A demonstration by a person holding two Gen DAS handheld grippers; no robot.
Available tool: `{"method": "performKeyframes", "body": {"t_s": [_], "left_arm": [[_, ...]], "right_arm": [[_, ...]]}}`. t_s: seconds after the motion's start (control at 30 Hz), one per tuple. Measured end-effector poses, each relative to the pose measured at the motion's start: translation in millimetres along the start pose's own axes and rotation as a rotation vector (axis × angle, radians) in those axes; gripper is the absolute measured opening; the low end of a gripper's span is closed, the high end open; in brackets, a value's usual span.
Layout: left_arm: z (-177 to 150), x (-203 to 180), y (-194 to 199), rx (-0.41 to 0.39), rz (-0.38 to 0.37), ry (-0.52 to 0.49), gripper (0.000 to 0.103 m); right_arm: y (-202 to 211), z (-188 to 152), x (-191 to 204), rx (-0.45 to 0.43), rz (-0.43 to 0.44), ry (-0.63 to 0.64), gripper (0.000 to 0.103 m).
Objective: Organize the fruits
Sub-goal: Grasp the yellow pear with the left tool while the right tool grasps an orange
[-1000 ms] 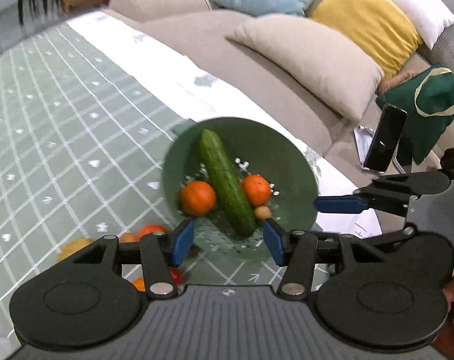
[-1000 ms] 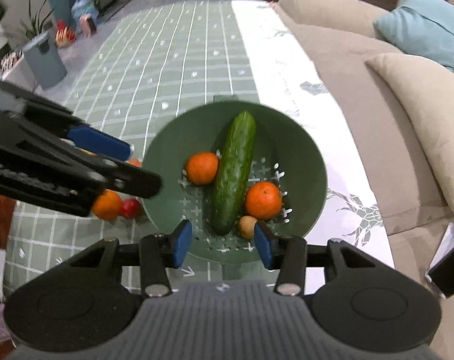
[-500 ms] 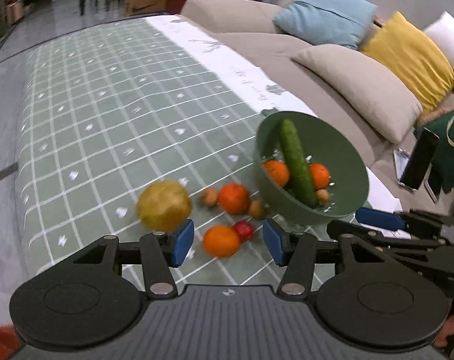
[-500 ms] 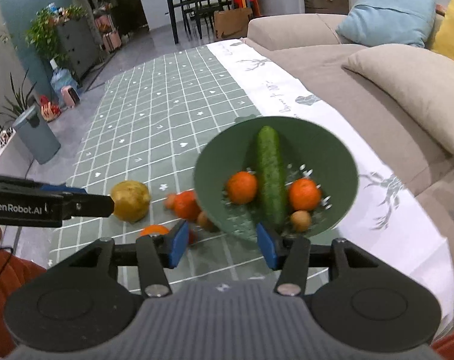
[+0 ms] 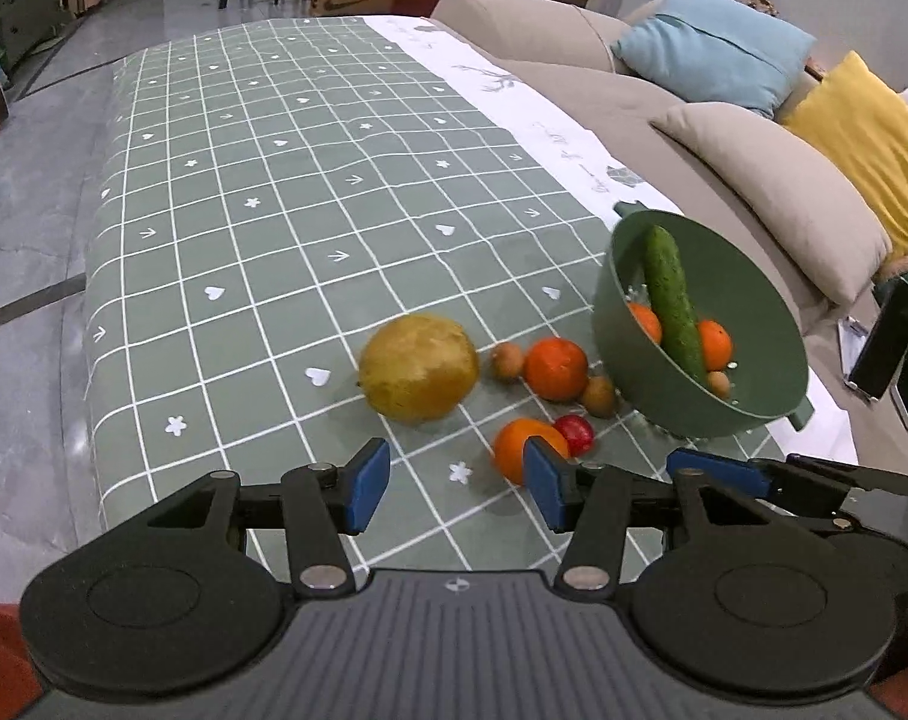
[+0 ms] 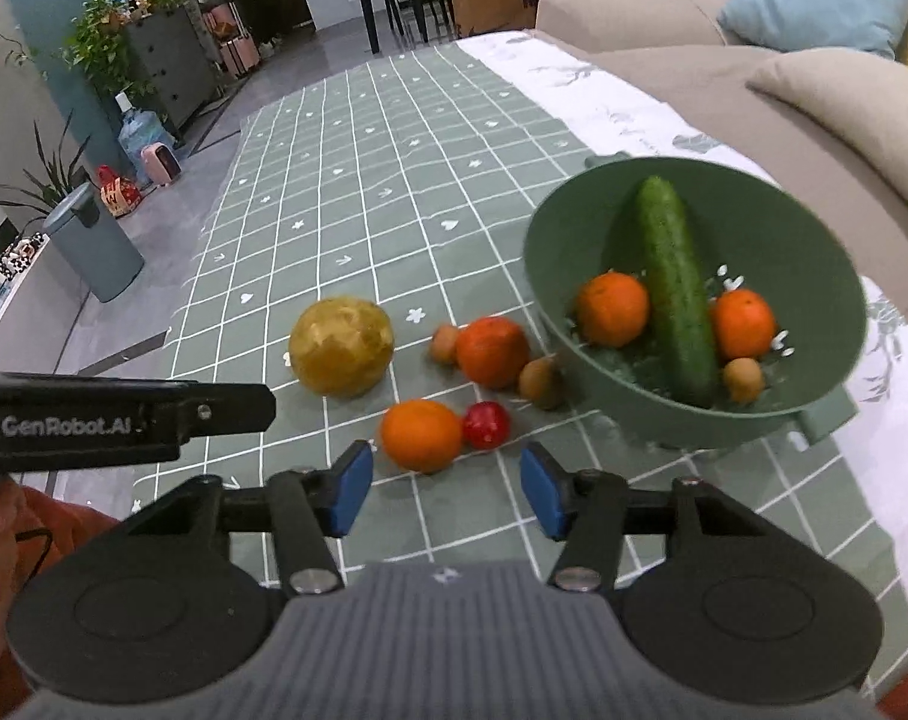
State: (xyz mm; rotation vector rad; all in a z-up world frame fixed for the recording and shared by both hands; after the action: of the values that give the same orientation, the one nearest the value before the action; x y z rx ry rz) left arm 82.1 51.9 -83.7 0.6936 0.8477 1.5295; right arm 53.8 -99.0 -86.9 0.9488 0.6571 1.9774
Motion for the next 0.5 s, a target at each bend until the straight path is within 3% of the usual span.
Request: {"method": "performKeyframes", "body": {"t_s": [0.23,0.5], "left_arm": [[3,15,-12,0.009,-0.018,0.049,0.060],[2,26,-20,0.018,-0.032,0.070,0.060]], "right_arm": [[-32,4,0,0.066,0.020,-0.088,0.047],[-66,7,0,0.121,-0.023,-0.145,0.047]]}}
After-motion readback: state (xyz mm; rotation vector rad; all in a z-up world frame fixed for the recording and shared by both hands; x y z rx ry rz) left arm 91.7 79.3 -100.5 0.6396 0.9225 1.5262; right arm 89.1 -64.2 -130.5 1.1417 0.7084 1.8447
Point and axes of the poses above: each gripper's, at about its wrist camera, not at the fingertips, and y roughly against the way its jaws point, x to its left, z to its top, the point moved 5 cm from there along -y, roughly the way its jaws point, and after that the axes turned 12 degrees about z, right-handed, at the moved point
